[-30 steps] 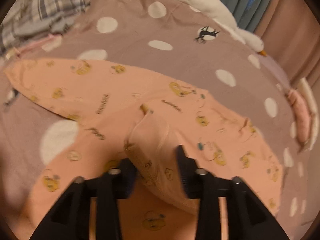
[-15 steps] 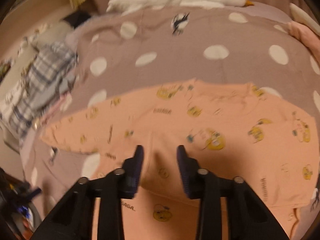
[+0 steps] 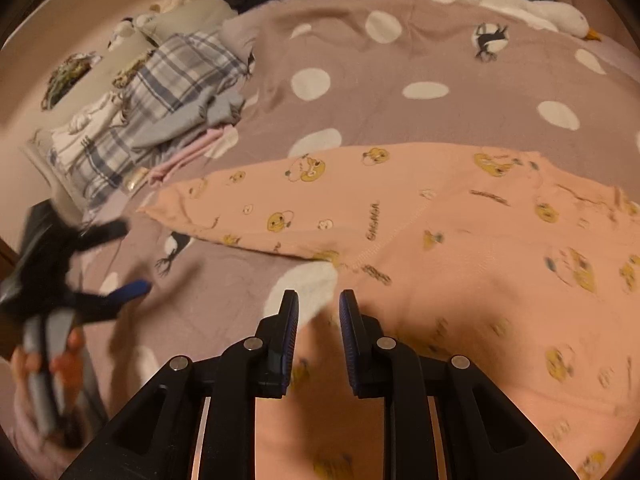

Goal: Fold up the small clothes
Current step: 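Fold the held sleeve across the shirt body with the right gripper, then grasp the other sleeve cuff with the left gripper and fold it across the body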

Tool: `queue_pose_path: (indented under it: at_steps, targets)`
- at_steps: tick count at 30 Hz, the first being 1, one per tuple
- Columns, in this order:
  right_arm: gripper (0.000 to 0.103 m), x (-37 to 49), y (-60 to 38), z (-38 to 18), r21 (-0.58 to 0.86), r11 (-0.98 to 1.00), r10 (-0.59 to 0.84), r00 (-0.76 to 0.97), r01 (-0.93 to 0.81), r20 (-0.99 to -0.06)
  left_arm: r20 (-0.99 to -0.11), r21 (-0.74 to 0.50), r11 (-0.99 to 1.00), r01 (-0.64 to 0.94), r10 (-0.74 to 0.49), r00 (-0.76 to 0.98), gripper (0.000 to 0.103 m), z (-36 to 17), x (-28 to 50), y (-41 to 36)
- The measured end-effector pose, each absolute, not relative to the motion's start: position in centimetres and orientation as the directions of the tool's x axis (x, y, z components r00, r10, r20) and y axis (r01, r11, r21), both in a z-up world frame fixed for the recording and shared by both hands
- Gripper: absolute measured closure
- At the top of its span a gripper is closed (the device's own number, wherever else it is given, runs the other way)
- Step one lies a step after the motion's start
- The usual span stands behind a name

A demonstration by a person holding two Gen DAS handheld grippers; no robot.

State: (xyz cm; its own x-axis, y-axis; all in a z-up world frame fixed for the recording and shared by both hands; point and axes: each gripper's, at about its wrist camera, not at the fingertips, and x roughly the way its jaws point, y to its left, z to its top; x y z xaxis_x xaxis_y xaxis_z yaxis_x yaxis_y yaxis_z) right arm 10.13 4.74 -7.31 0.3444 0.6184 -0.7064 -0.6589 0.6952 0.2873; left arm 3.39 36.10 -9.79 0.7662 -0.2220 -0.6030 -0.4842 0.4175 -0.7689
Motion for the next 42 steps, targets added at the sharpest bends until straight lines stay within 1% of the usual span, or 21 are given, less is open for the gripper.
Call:
queue_pose_path:
  at_steps: [5,8,14,17,18,19,20,21,22,23,24,25,26,28,31,33,37,40,42]
  targets:
    - [0.081,8.6,0.1,-7.6,0.256,0.741,0.581,0.402,-0.621,-0.708,-0.571,-0.798,0.339,-0.498,-0.163,0.804,0.001,-10.9,3.8,39.2]
    - [0.081,7.7,-2.1,-7.7,0.252,0.771,0.557,0.429,-0.584,-0.711,-0.566,-0.792,0.346,-0.503,-0.106,0.818,0.001,-10.8,4.3,40.4]
    - [0.081,7.0,-5.3,-7.3,0.287,0.813,0.54,0.471,-0.507,-0.697,-0.603,-0.744,0.392,-0.541,-0.045,0.797,0.002,-10.6,6.6,42.2]
    - [0.081,7.1,-6.0,-6.7,0.299,0.826,0.533,0.494,-0.478,-0.687,-0.634,-0.708,0.417,-0.569,-0.021,0.773,0.009,-10.7,7.6,42.9]
    - [0.081,7.1,-6.2,-6.5,0.306,0.828,0.535,0.498,-0.47,-0.682,-0.641,-0.698,0.424,-0.577,-0.011,0.767,0.014,-10.7,7.8,43.2]
    - [0.081,7.0,-6.4,-6.4,0.309,0.828,0.536,0.5,-0.468,-0.68,-0.648,-0.689,0.428,-0.585,-0.002,0.762,0.023,-10.7,7.8,43.3]
    - [0.081,7.1,-6.3,-6.2,0.308,0.83,0.535,0.505,-0.465,-0.678,-0.659,-0.679,0.425,-0.599,0.008,0.752,0.028,-10.8,7.9,43.6]
    - [0.081,7.0,-6.3,-6.1,0.305,0.831,0.533,0.51,-0.464,-0.676,-0.663,-0.677,0.418,-0.606,0.012,0.748,0.04,-11.0,7.8,43.9]
    - [0.081,6.8,-6.4,-6.1,0.304,0.833,0.531,0.512,-0.463,-0.675,-0.668,-0.676,0.407,-0.615,0.014,0.744,0.056,-11.2,7.7,44.1]
    - [0.081,6.8,-6.3,-6.1,0.305,0.833,0.531,0.511,-0.461,-0.676,-0.685,-0.666,0.394,-0.634,0.015,0.729,0.066,-11.5,7.5,44.4]
    - [0.081,6.7,-6.3,-6.2,0.308,0.833,0.531,0.509,-0.459,-0.678,-0.707,-0.648,0.387,-0.656,0.015,0.707,0.086,-11.7,7.5,44.7]
    - [0.081,6.6,-6.2,-6.4,0.308,0.835,0.528,0.506,-0.456,-0.682,-0.721,-0.637,0.383,-0.669,0.011,0.693,0.094,-11.9,7.6,44.9]
    - [0.081,6.6,-6.1,-6.5,0.306,0.837,0.524,0.505,-0.453,-0.686,-0.721,-0.642,0.375,-0.669,0.003,0.693,0.093,-12.1,7.4,45.1]
    - [0.081,6.4,-6.0,-6.6,0.303,0.837,0.523,0.504,-0.455,-0.687,-0.719,-0.643,0.379,-0.666,0.001,0.695,0.094,-11.8,7.1,45.2]
    - [0.081,6.1,-6.2,-6.5,0.302,0.837,0.524,0.507,-0.456,-0.684,-0.728,-0.602,0.449,-0.66,0.033,0.685,0.097,-10.2,7.2,44.3]
    - [0.081,6.0,-6.4,-6.4,0.309,0.836,0.527,0.51,-0.453,-0.68,-0.718,-0.583,0.499,-0.641,0.051,0.694,0.098,-8.8,7.6,43.6]
    - [0.081,5.5,-7.1,-6.2,0.297,0.844,0.516,0.527,-0.447,-0.675,-0.678,-0.545,0.615,-0.57,0.076,0.731,0.098,-5.0,8.4,41.1]
    - [0.079,5.1,-7.6,-6.0,0.284,0.851,0.506,0.542,-0.442,-0.671,-0.639,-0.514,0.702,-0.493,0.07,0.766,0.098,-1.7,9.1,38.0]
    - [0.079,4.9,-8.2,-6.1,0.292,0.851,0.509,0.547,-0.437,-0.665,-0.613,-0.494,0.76,-0.423,0.041,0.789,0.098,0.3,9.6,35.1]
